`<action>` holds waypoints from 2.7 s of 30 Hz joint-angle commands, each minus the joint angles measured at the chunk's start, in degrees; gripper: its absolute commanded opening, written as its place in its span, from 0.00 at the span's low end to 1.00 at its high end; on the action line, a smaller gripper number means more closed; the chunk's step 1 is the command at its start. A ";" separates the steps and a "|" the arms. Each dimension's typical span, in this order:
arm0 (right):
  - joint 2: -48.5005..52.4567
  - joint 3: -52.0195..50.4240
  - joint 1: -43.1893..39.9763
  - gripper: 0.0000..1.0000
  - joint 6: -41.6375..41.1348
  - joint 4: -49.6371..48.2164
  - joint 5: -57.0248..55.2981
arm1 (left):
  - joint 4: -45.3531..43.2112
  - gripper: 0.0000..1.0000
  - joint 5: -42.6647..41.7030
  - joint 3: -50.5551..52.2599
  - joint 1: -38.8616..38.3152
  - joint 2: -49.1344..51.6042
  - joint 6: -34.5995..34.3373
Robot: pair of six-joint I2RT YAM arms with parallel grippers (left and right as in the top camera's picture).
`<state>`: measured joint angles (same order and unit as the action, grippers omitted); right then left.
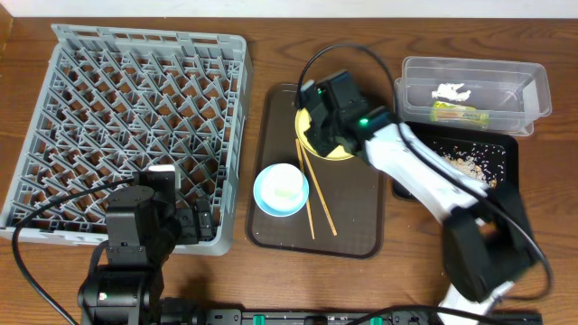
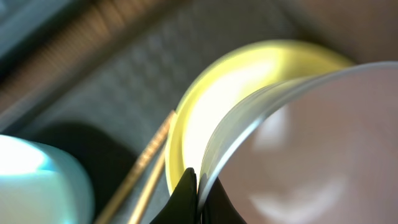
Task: Sort waste into correct bins and load items into the dishwasher
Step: 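Place the empty white bowl onto the yellow plate with the right gripper, then grasp the white cup from the blue bowl with the right gripper, then hand the white cup from the right gripper to the left gripper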
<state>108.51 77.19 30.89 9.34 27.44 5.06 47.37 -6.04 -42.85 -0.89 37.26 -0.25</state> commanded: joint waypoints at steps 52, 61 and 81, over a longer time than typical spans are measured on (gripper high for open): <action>-8.90 7.56 -0.17 0.01 -15.78 14.97 11.96 | -1.38 0.97 -5.11 -1.27 -0.17 -0.15 -0.94; -9.46 7.45 -12.55 0.01 -17.66 14.34 38.77 | -17.84 0.97 -27.08 0.37 -0.17 4.00 -5.95; -8.22 7.45 -13.94 0.01 -17.00 8.98 70.44 | -56.00 0.97 -68.61 0.37 -0.24 28.17 -23.89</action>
<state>100.01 84.55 17.10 -7.46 36.69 70.89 -6.79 -70.11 -42.46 -0.97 64.84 -16.21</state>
